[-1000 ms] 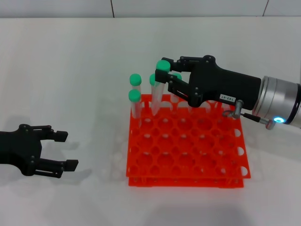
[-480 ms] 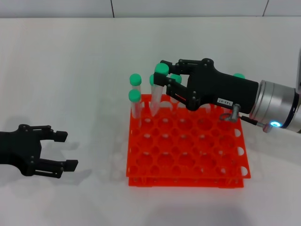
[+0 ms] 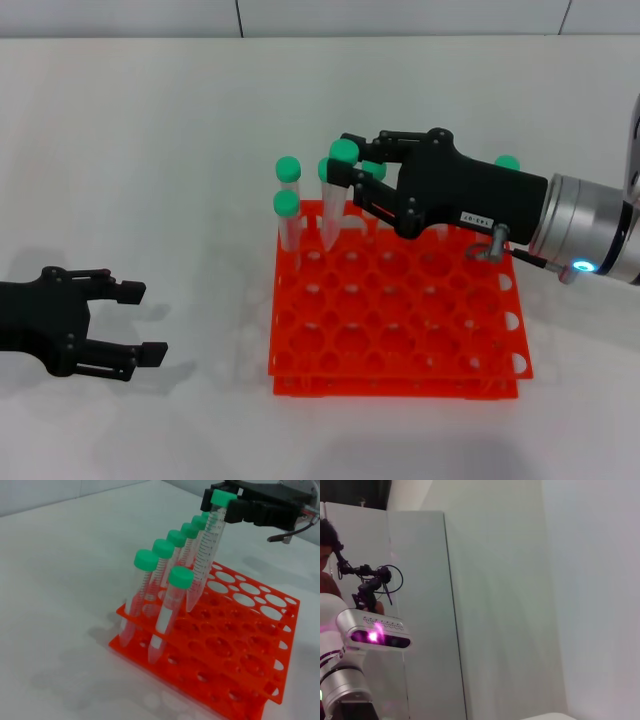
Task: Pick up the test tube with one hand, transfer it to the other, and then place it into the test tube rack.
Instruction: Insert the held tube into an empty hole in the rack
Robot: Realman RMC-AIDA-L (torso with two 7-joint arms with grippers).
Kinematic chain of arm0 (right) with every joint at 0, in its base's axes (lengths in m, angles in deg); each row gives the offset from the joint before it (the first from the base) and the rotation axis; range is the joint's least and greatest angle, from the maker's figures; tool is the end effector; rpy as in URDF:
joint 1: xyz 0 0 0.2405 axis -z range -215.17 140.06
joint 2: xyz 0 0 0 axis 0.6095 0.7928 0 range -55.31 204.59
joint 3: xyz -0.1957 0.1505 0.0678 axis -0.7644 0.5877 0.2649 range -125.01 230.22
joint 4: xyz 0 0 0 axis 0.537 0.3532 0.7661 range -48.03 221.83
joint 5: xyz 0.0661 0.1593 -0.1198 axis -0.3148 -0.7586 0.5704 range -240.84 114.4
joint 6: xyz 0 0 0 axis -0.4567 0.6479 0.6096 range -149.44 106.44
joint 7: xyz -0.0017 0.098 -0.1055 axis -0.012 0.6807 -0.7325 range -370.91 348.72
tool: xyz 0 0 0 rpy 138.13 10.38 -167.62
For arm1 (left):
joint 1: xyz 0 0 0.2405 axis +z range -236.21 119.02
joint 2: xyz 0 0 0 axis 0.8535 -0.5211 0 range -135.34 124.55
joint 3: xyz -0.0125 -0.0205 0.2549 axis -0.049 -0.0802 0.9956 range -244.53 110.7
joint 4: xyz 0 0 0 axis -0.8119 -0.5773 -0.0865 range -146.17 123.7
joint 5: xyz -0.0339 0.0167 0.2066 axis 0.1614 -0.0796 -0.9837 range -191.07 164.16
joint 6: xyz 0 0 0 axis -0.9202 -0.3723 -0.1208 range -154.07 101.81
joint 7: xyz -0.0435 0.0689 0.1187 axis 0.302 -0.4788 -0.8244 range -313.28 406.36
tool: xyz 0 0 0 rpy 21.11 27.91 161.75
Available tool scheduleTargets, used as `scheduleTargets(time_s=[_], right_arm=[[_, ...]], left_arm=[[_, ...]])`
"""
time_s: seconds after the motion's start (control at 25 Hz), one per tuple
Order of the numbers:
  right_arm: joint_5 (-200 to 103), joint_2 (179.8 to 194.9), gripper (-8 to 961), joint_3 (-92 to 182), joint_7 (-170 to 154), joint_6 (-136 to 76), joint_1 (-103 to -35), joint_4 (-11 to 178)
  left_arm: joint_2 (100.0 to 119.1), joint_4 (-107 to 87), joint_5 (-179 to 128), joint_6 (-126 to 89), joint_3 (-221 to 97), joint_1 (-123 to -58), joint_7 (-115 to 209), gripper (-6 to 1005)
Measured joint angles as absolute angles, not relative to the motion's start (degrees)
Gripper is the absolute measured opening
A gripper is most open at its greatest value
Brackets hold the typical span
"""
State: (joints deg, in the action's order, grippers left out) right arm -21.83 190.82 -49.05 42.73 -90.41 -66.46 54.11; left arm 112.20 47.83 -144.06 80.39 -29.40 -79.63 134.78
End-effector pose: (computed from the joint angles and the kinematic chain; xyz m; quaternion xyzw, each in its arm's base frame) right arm 0.1813 0.3331 -0.0645 -0.9034 0.0953 0.3853 0.1623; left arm -0.3023 0.2698 0.0589 -0.9619 -0.2444 -0.0959 0.0762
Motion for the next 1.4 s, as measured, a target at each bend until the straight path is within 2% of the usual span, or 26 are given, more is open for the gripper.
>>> scheduleTargets(time_s=[1.4], right_arm=[[-26.2,190.82,263,-52.7,38.3,-87.8,-66.7,55.0]], left_arm=[[112.38,47.8,-144.1,80.4,-29.3,-79.4,134.6,884]])
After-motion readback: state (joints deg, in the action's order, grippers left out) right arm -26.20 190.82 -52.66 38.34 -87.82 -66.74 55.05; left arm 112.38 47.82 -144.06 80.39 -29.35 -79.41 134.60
